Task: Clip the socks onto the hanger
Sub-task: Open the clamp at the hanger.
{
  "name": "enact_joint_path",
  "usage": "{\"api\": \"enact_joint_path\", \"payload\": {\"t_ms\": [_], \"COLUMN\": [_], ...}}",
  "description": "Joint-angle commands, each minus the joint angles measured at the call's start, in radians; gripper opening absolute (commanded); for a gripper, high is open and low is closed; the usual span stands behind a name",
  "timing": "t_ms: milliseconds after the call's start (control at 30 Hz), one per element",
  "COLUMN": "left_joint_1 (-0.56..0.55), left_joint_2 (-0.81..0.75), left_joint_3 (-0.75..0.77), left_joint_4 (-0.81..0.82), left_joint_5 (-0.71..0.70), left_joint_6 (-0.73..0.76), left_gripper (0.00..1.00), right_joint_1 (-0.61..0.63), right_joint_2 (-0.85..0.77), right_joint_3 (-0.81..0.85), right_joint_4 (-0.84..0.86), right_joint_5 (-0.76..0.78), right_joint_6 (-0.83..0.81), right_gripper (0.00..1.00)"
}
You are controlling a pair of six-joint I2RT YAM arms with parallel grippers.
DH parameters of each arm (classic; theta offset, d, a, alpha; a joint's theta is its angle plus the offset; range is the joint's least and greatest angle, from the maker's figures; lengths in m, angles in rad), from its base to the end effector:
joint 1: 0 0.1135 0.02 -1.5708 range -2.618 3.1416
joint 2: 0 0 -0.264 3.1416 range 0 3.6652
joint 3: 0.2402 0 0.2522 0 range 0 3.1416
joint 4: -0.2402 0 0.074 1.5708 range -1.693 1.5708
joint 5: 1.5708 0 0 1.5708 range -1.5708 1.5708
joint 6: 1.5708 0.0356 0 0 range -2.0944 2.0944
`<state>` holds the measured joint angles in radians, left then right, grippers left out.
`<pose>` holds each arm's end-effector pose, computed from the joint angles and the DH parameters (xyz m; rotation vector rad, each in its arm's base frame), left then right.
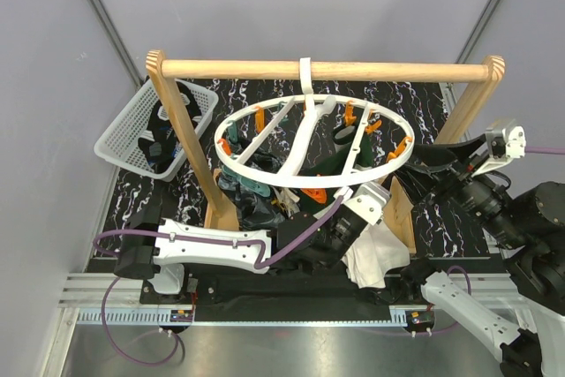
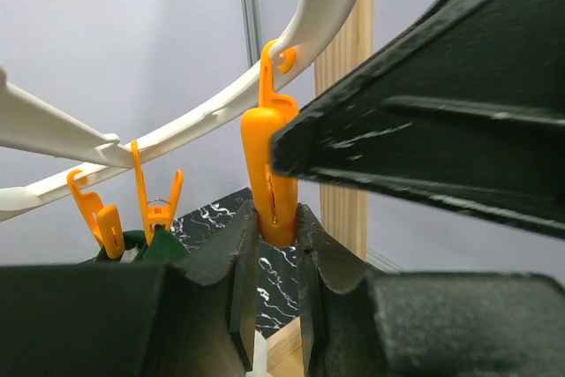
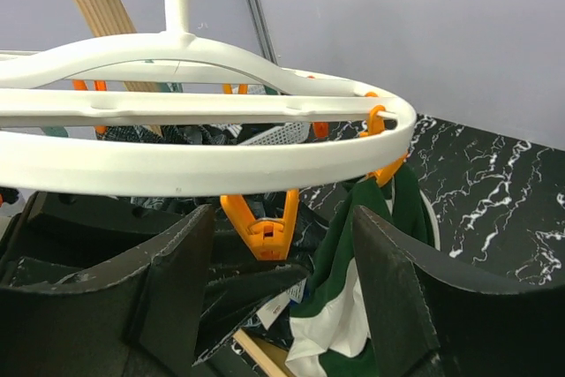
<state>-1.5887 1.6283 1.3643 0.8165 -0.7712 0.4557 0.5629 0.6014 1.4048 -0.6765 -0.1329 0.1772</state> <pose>0.0181 -0.3724 0.4233 0.4625 1.1140 -0.6038 0.0293 0.0241 0.4947 -0.3932 1.4302 0.6992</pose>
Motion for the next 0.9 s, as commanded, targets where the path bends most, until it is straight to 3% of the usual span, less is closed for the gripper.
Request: {"api": "enact_joint_path", "payload": {"t_ms": [0,400,700,867], "left_joint_1": [-0.011,-0.01,-0.01,-0.01], "left_joint_2": [0.016,0.021,0.021,0.024], "left_joint_3": [0.022,0.025,0.027,0.035], "left_joint_4": [-0.016,-0.01,-0.017,-0.02], "left_joint_5": [0.027,0.021,0.015,0.015], "left_joint_6": [0.014,0.02,0.028,0.028], "left_gripper": [0.0,0.0,0.0,0.0], "right_joint_1": [0.002,0.002,0.003,0.002], "right_joint_2": [0.021,0.029,0.024,0.034], "right_joint_3": [-0.024,-0.066,-0.076,-0.079], "right_joint_4": [0.107,0.181,0.175,0.176], "right_joint_5": [-0.037,-0.017,-0.03,-0.03], "right_joint_6": [0.019,0.093,0.1,0.105], "right_gripper": [0.7,0.6,0.62,0.57]}}
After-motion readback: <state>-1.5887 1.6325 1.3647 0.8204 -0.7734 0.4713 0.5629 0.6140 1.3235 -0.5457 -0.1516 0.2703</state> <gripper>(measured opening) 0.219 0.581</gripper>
